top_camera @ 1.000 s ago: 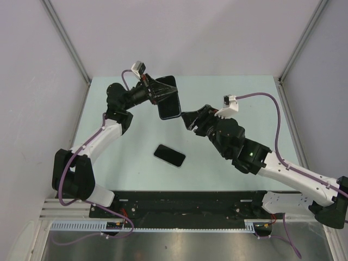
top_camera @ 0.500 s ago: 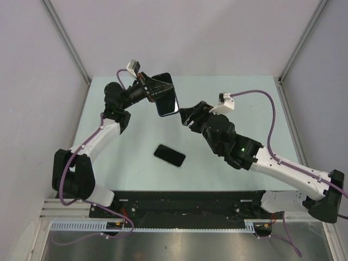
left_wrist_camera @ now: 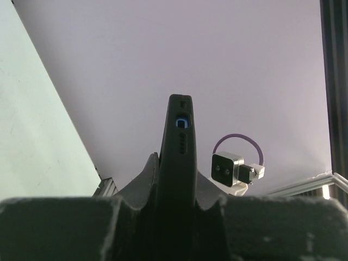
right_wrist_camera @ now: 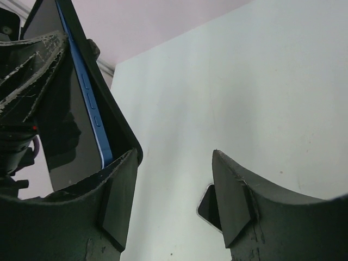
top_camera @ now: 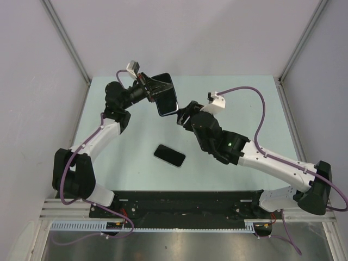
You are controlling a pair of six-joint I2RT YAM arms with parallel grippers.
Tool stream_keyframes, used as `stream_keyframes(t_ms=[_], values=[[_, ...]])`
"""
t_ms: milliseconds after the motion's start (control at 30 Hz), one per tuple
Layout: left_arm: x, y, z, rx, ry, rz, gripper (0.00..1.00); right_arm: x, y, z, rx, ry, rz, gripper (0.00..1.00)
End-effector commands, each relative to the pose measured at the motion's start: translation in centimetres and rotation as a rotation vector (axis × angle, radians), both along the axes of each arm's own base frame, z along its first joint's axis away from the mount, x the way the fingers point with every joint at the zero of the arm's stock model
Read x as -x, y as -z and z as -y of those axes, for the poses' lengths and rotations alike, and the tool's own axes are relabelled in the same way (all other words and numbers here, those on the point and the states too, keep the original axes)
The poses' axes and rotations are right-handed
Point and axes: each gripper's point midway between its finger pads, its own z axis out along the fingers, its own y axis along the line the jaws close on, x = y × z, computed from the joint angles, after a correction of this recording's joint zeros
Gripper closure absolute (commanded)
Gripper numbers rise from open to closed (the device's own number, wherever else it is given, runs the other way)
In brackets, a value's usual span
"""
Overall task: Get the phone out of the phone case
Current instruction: Remove the phone case from the phone.
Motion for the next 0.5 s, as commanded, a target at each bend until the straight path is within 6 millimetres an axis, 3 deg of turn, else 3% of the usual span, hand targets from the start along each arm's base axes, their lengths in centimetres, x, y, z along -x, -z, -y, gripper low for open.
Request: stream_keyframes(t_ms=[0, 133, 167, 233, 267, 300, 367, 467], values=[[9.5, -12.4, 0.1, 0.205, 0.221, 0.222, 1.0, 2.4, 13.9, 2.9, 0.511, -0.083, -0.262, 0.4], [9.4, -12.2, 0.2, 0.203, 0.223, 0.215, 1.0, 2.5, 13.8, 0.8, 0.43, -0.167, -0.266, 0.38], [9.5, -12.2, 0.2, 0.203, 0.224, 0.218, 1.0, 2.1, 12.6, -0.3, 0.369, -0.197, -0.224, 0.37], [9.5, -12.1, 0.1, 0.204, 0.225, 0.215, 1.0, 3.1, 12.8, -1.9, 0.279, -0.308, -0.221, 0.35], [9.6, -12.0, 0.1, 0.205, 0.228, 0.214, 1.0, 2.4, 10.4, -2.7, 0.163, -0.326, -0.158, 0.34], [9.5, -11.8, 0.2, 0.203, 0.227, 0.208, 1.0, 3.3, 9.9, -3.8, 0.08, -0.402, -0.164, 0.33], [9.5, -11.7, 0.2, 0.206, 0.23, 0.205, 1.0, 3.2, 8.9, -4.4, -0.054, -0.449, -0.126, 0.32], [9.5, -11.5, 0.2, 0.209, 0.235, 0.199, 1.0, 3.0, 7.3, -4.4, -0.182, -0.496, -0.103, 0.32]])
